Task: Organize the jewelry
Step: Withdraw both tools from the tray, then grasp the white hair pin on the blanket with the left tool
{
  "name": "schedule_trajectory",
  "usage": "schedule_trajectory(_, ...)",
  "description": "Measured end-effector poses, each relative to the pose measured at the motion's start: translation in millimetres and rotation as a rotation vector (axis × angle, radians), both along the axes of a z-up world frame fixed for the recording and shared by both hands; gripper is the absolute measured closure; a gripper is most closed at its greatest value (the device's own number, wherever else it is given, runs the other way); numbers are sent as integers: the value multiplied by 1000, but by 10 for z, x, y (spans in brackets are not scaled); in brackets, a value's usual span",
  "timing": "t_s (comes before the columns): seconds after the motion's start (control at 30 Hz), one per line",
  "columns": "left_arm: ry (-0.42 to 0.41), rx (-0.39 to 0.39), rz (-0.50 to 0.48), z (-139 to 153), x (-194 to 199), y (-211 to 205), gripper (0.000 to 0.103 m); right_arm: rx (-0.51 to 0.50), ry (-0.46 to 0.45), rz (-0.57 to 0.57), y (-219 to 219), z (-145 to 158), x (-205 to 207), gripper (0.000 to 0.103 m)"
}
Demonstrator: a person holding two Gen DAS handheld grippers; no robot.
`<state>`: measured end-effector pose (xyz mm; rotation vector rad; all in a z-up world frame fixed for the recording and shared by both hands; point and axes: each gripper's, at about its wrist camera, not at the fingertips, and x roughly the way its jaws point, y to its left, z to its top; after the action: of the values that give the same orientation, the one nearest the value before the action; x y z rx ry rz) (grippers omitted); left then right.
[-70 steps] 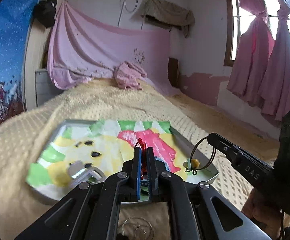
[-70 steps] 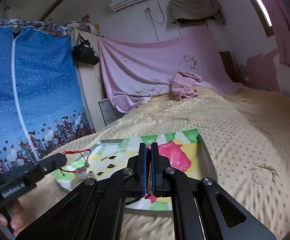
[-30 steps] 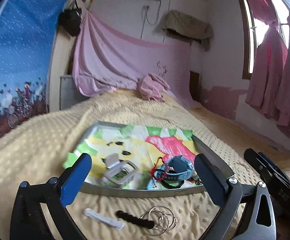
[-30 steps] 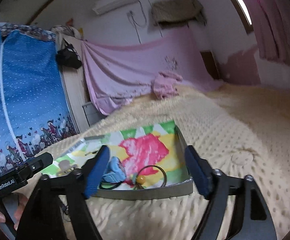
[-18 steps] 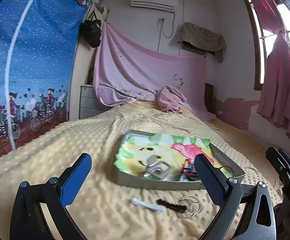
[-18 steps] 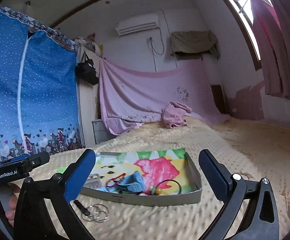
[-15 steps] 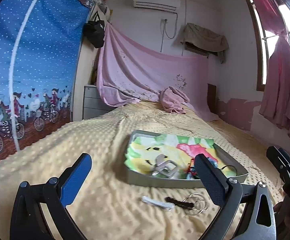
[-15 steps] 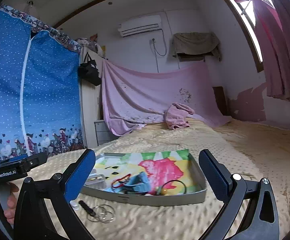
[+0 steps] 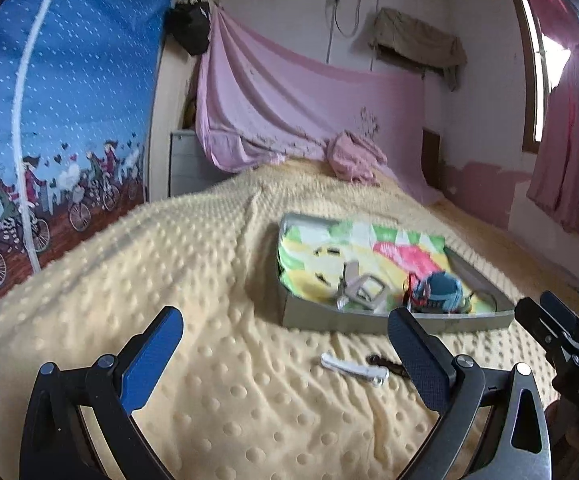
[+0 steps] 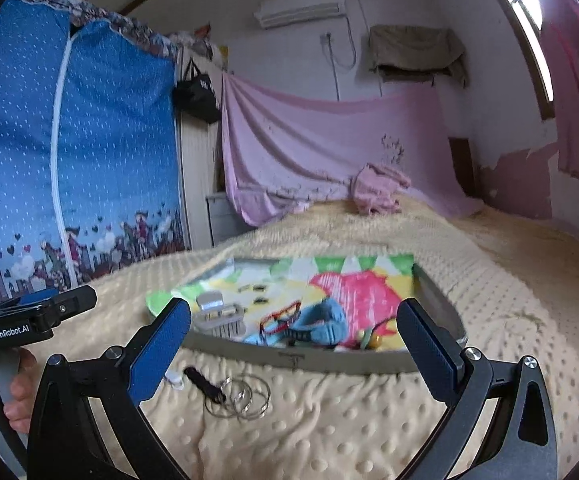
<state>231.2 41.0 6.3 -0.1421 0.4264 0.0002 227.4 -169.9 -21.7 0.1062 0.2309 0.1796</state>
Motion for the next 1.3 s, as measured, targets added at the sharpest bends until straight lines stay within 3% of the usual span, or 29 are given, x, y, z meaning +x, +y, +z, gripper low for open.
schedule_trajectory(0.23, 117, 4, -62, -182, 155, -52, 0, -6, 132, 41, 21, -210, 232, 2)
schedule_trajectory(0.3, 138, -3, -83, -214, 181, -74, 5, -10, 160, 57, 39, -267, 278, 3)
schedule_trajectory(0.33, 151, -8, -98, -235, 199, -83, 10, -14, 175, 63, 56, -287, 308, 5)
schedule_trajectory(0.4, 176, -19, -125, -274, 239, -99, 17, -25, 207, 74, 102, -325, 368, 23)
schedule_trajectory(0.47, 196, -29, -146, -310, 273, -115, 27, -30, 238, 82, 122, -372, 419, 33)
schedule_trajectory(0.63, 234, -54, -198, -390, 352, -172, 42, -24, 290, 101, 123, -452, 494, 46)
schedule_trajectory(0.8, 270, -84, -217, -462, 453, -192, 50, -22, 342, 123, 145, -540, 580, 62)
schedule_trajectory(0.93, 283, -120, -232, -498, 505, -172, 59, -19, 368, 143, 179, -587, 621, 70)
schedule_trajectory(1.23, 301, -194, -270, -584, 599, -173, 73, 23, 433, 186, 198, -726, 751, 75)
schedule_trajectory(1.3, 301, -211, -270, -599, 608, -160, 77, 36, 442, 191, 187, -749, 775, 82)
